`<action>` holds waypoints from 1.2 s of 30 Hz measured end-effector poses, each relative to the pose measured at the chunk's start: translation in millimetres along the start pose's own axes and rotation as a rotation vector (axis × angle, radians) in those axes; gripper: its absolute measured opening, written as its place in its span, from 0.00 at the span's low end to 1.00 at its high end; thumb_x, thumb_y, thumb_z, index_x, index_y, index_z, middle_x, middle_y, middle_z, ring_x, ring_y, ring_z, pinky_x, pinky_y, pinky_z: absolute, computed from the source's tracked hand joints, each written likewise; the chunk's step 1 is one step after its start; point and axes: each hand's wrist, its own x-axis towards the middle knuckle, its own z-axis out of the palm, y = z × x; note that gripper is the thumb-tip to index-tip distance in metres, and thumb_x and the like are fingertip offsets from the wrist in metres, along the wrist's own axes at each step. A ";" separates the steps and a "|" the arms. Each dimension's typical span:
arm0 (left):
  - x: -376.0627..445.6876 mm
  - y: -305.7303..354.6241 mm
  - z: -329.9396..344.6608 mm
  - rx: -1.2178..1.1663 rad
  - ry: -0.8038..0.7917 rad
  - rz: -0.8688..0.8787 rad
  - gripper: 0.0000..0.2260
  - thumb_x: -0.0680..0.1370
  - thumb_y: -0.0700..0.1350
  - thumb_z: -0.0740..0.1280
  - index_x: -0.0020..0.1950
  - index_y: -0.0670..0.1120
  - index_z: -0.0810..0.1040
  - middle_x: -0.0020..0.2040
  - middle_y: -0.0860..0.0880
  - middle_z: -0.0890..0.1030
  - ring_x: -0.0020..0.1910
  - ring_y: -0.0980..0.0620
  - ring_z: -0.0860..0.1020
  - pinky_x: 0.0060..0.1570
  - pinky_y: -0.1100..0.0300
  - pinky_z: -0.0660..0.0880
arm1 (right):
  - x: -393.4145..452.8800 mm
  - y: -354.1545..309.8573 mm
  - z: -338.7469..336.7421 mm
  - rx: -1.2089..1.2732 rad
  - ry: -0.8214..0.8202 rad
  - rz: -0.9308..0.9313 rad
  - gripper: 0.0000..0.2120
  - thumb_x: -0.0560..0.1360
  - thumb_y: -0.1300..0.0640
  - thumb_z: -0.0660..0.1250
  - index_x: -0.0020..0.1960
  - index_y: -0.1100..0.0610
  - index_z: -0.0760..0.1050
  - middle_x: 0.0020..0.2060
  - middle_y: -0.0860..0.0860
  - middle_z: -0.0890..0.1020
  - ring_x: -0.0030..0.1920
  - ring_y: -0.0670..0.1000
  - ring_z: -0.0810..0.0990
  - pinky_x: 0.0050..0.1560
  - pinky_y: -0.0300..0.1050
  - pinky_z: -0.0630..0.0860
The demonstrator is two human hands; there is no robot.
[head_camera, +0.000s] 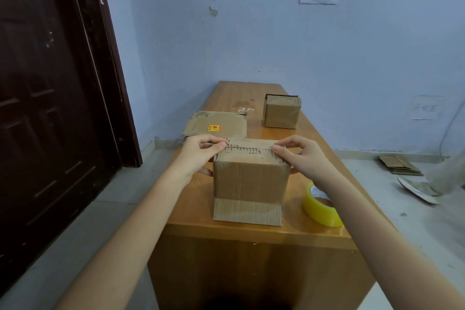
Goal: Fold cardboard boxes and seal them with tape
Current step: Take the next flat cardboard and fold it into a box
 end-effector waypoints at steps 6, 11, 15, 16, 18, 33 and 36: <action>1.9 6.2 9.8 -0.039 0.066 -0.063 0.03 0.76 0.42 0.70 0.49 0.45 0.81 0.48 0.50 0.80 0.47 0.51 0.78 0.24 0.59 0.76 | 4.3 -10.0 12.4 -0.400 0.119 0.048 0.17 0.70 0.37 0.68 0.48 0.48 0.73 0.52 0.45 0.74 0.54 0.48 0.73 0.50 0.50 0.76; 3.1 1.3 2.8 -0.111 0.064 -0.161 0.15 0.72 0.43 0.74 0.57 0.46 0.76 0.52 0.47 0.79 0.49 0.48 0.80 0.28 0.55 0.78 | 2.8 -11.0 7.2 -0.149 0.107 0.087 0.07 0.73 0.51 0.71 0.47 0.52 0.77 0.53 0.50 0.75 0.53 0.50 0.76 0.41 0.51 0.81; 3.6 -8.6 -2.9 -0.136 0.009 -0.297 0.12 0.71 0.48 0.74 0.50 0.43 0.81 0.53 0.44 0.82 0.52 0.47 0.80 0.40 0.53 0.81 | -2.8 -8.4 -3.3 0.111 0.043 0.143 0.13 0.74 0.59 0.70 0.57 0.56 0.75 0.53 0.53 0.78 0.46 0.47 0.79 0.31 0.43 0.80; 2.4 -9.8 -3.5 -0.135 -0.027 -0.320 0.11 0.72 0.49 0.73 0.48 0.43 0.81 0.51 0.44 0.83 0.51 0.48 0.81 0.44 0.53 0.81 | -4.2 -7.6 -5.4 0.142 0.027 0.174 0.17 0.74 0.60 0.71 0.61 0.57 0.73 0.51 0.53 0.78 0.46 0.47 0.79 0.32 0.44 0.81; -1.9 -9.3 -4.1 -0.103 -0.093 -0.313 0.08 0.74 0.49 0.71 0.49 0.45 0.81 0.49 0.46 0.84 0.50 0.50 0.81 0.47 0.55 0.80 | -6.5 -6.2 -8.1 0.180 -0.012 0.252 0.23 0.74 0.60 0.71 0.66 0.61 0.70 0.48 0.53 0.79 0.45 0.47 0.80 0.31 0.44 0.81; -15.7 -15.1 4.3 -0.157 -0.053 0.154 0.24 0.78 0.32 0.63 0.66 0.57 0.69 0.55 0.54 0.78 0.51 0.57 0.79 0.34 0.55 0.81 | -12.9 2.2 8.6 0.156 0.233 -0.104 0.09 0.75 0.59 0.68 0.54 0.49 0.77 0.49 0.43 0.81 0.52 0.44 0.79 0.53 0.49 0.80; -17.9 -29.7 10.6 -0.101 -0.074 0.153 0.24 0.77 0.31 0.63 0.64 0.58 0.69 0.58 0.54 0.76 0.58 0.57 0.74 0.37 0.54 0.82 | -17.8 24.0 19.7 0.193 0.247 0.040 0.17 0.74 0.50 0.69 0.59 0.58 0.79 0.50 0.49 0.83 0.52 0.47 0.80 0.54 0.53 0.80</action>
